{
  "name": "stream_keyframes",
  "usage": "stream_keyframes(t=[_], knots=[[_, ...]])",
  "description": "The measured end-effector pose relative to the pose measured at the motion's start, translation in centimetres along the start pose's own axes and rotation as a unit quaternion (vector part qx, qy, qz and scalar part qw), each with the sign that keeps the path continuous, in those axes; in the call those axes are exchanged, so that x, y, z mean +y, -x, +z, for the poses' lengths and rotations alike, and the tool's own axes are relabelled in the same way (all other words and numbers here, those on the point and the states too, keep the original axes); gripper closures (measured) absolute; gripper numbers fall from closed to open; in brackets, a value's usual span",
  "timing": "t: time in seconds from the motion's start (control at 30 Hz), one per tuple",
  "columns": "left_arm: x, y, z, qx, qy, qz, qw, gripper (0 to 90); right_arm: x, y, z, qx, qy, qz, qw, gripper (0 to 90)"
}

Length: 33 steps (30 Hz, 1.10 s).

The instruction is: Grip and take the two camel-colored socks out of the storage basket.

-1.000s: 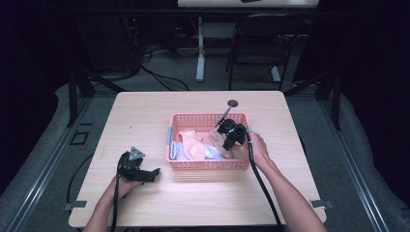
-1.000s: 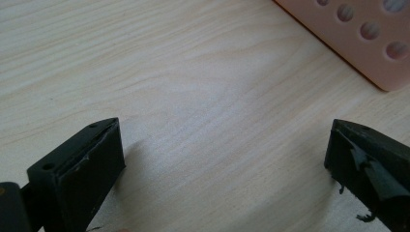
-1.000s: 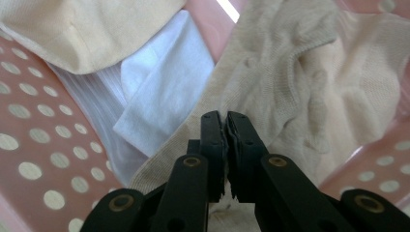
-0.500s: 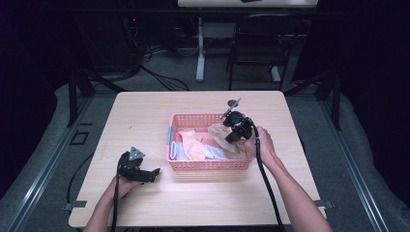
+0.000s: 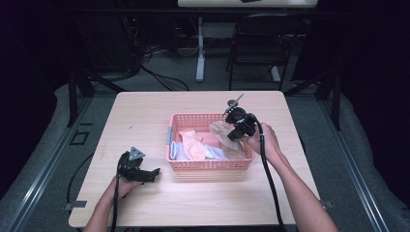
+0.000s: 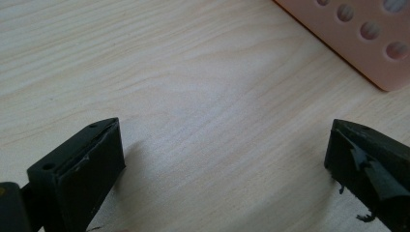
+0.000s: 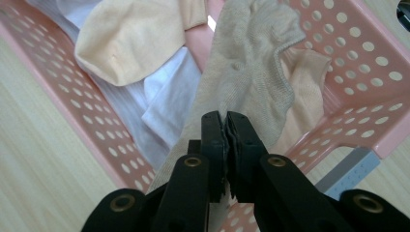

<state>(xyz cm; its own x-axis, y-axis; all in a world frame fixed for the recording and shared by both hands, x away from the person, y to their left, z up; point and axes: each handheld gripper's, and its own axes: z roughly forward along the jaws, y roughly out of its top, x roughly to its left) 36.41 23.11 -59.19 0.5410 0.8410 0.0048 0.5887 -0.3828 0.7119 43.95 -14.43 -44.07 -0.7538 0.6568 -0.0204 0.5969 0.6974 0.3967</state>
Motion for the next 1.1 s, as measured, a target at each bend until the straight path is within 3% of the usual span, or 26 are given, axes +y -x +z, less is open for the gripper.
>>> stream_keyframes(t=[0.43,0.47,0.6,1.1], knots=[[0.0,0.0,0.0,0.000,0.000,0.000,1.0000,0.2,-0.4,0.5,-3.6,-0.013,0.010,-0.004,0.9999,86.4],[0.0,0.0,0.0,0.000,0.000,0.000,1.0000,0.2,-0.6,0.5,-3.8,-0.012,0.021,0.006,0.9997,86.4],[0.0,0.0,0.0,0.000,-0.001,0.001,1.0000,0.2,-1.1,1.2,-5.0,-0.019,0.018,0.007,0.9996,86.3],[0.0,0.0,0.0,0.000,0.000,0.000,1.0000,0.2,-4.9,3.7,-8.3,-0.045,0.034,0.051,0.9971,86.3]])
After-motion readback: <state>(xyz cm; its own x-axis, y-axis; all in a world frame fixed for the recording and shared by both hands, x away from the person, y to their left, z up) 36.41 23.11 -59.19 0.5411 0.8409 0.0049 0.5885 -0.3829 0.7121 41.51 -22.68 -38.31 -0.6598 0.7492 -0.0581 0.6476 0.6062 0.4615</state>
